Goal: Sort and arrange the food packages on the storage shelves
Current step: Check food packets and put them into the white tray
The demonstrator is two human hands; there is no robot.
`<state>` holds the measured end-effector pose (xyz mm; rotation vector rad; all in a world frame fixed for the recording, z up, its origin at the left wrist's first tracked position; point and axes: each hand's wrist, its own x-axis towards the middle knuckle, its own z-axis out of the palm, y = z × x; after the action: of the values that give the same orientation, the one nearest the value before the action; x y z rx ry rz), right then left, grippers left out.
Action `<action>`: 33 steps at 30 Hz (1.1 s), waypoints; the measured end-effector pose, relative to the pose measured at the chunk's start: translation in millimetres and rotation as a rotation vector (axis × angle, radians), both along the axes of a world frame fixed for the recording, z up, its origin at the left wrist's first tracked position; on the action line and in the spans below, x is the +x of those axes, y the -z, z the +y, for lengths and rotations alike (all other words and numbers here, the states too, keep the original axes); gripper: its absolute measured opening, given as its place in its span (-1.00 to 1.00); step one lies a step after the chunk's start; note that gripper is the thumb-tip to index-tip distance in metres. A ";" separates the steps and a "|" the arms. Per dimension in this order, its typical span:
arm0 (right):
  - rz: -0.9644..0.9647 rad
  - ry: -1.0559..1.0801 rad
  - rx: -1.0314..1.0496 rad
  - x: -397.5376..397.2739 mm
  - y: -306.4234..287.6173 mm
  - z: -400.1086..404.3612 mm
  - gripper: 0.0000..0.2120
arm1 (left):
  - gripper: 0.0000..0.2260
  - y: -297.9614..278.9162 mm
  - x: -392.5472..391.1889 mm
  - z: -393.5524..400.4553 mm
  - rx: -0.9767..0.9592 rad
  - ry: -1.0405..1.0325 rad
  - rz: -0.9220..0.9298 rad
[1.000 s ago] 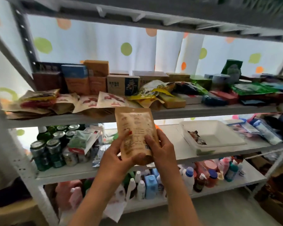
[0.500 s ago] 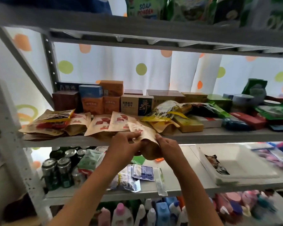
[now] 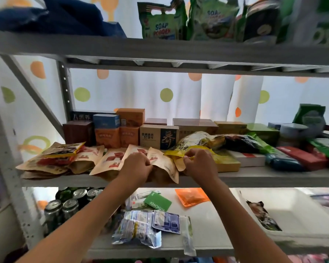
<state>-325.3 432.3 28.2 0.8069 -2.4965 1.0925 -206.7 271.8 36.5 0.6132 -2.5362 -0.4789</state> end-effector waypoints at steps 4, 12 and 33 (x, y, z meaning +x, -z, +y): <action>0.130 0.019 0.248 -34.1 -14.0 -1.7 -0.65 | -0.78 3.2 -15.4 -0.8 -0.226 -0.082 -0.080; 0.355 0.032 0.612 -89.0 -20.1 -5.3 -0.51 | -0.72 8.8 -41.0 -12.1 -0.275 -0.032 -0.215; 0.583 0.060 0.700 -115.9 -39.0 -39.5 -0.74 | -0.74 19.4 -43.0 -27.6 -0.296 0.074 -0.171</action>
<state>-441.3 392.7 67.2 1.0228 -2.3272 -0.0953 -249.7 244.2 17.1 0.4673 -2.7271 -0.0729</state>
